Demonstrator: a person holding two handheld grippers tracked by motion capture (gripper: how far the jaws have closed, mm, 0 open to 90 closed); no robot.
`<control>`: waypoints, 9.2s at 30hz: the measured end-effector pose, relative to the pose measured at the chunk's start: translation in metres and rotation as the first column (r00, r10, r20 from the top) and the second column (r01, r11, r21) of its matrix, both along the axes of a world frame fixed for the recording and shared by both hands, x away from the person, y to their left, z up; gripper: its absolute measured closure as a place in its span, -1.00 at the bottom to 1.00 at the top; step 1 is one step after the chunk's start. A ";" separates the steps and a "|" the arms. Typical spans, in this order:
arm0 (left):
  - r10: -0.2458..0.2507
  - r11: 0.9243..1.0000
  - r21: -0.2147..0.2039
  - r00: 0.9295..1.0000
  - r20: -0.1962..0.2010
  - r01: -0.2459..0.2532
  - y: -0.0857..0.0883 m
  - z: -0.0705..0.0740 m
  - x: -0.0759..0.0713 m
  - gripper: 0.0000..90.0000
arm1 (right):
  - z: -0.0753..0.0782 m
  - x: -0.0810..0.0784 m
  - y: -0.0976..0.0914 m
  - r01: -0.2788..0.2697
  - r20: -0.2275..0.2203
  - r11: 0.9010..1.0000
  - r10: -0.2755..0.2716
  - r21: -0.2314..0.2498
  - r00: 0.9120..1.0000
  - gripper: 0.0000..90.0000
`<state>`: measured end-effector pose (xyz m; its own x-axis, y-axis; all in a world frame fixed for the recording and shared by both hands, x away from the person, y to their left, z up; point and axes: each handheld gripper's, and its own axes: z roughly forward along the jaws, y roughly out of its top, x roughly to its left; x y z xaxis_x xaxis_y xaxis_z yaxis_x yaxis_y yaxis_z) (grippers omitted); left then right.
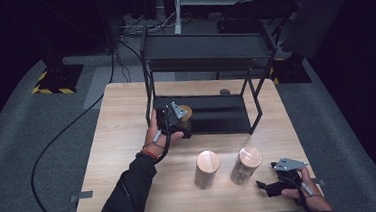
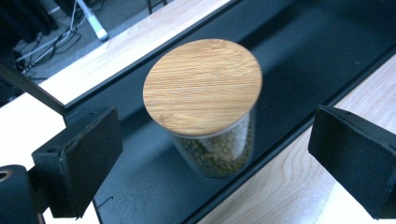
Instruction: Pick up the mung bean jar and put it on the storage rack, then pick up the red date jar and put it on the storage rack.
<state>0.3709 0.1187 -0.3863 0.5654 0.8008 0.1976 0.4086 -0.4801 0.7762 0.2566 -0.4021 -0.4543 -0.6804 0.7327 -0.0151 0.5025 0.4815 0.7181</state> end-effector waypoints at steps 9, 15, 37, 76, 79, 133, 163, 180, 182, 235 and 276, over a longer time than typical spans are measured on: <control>-0.046 0.999 0.007 0.998 0.031 0.045 0.012 0.002 -0.024 -0.95 | 0.000 0.000 0.000 0.000 0.000 1.000 0.000 0.000 1.000 -0.99; -0.073 0.997 0.008 0.996 0.044 0.073 0.020 0.001 -0.037 -0.95 | 0.000 0.000 0.000 0.000 0.000 1.000 0.000 0.000 1.000 -0.99; -0.090 0.994 0.063 0.994 0.058 0.086 0.041 -0.016 -0.073 -0.96 | 0.000 0.000 0.000 0.000 0.000 1.000 0.000 0.000 1.000 -0.99; -0.067 0.993 0.100 0.998 -0.015 0.068 0.076 -0.055 -0.123 -0.96 | 0.000 0.000 0.000 -0.002 0.000 1.000 0.002 0.000 1.000 -0.99; -0.068 0.992 0.106 0.997 -0.023 0.070 0.081 -0.055 -0.124 -0.96 | 0.000 0.000 0.000 -0.002 0.000 1.000 0.002 0.000 1.000 -0.99; 0.028 0.995 -0.082 0.970 -0.241 -0.049 0.160 -0.067 -0.118 -1.00 | 0.000 -0.001 0.000 -0.001 0.000 1.000 0.001 0.000 1.000 -0.99; 0.024 0.996 -0.081 0.971 -0.240 -0.045 0.161 -0.067 -0.118 -0.99 | 0.001 -0.004 0.002 0.016 -0.003 1.000 -0.016 -0.002 1.000 -0.99; 0.023 0.996 -0.081 0.971 -0.240 -0.044 0.161 -0.067 -0.118 -1.00 | 0.039 -0.025 -0.008 -0.105 0.031 0.993 0.104 0.054 0.994 -0.95; 0.023 0.996 -0.081 0.971 -0.239 -0.044 0.161 -0.067 -0.118 -1.00 | 0.045 -0.027 -0.006 -0.122 0.042 0.990 0.120 0.064 0.992 -0.95; 0.024 0.996 -0.081 0.971 -0.240 -0.044 0.161 -0.067 -0.118 -0.99 | 0.136 -0.052 0.073 -0.299 0.035 0.949 0.297 0.096 0.954 -0.91; 0.023 0.996 -0.081 0.971 -0.240 -0.044 0.161 -0.067 -0.118 -0.99 | 0.162 0.009 0.139 -0.356 -0.041 0.934 0.357 0.017 0.933 -0.90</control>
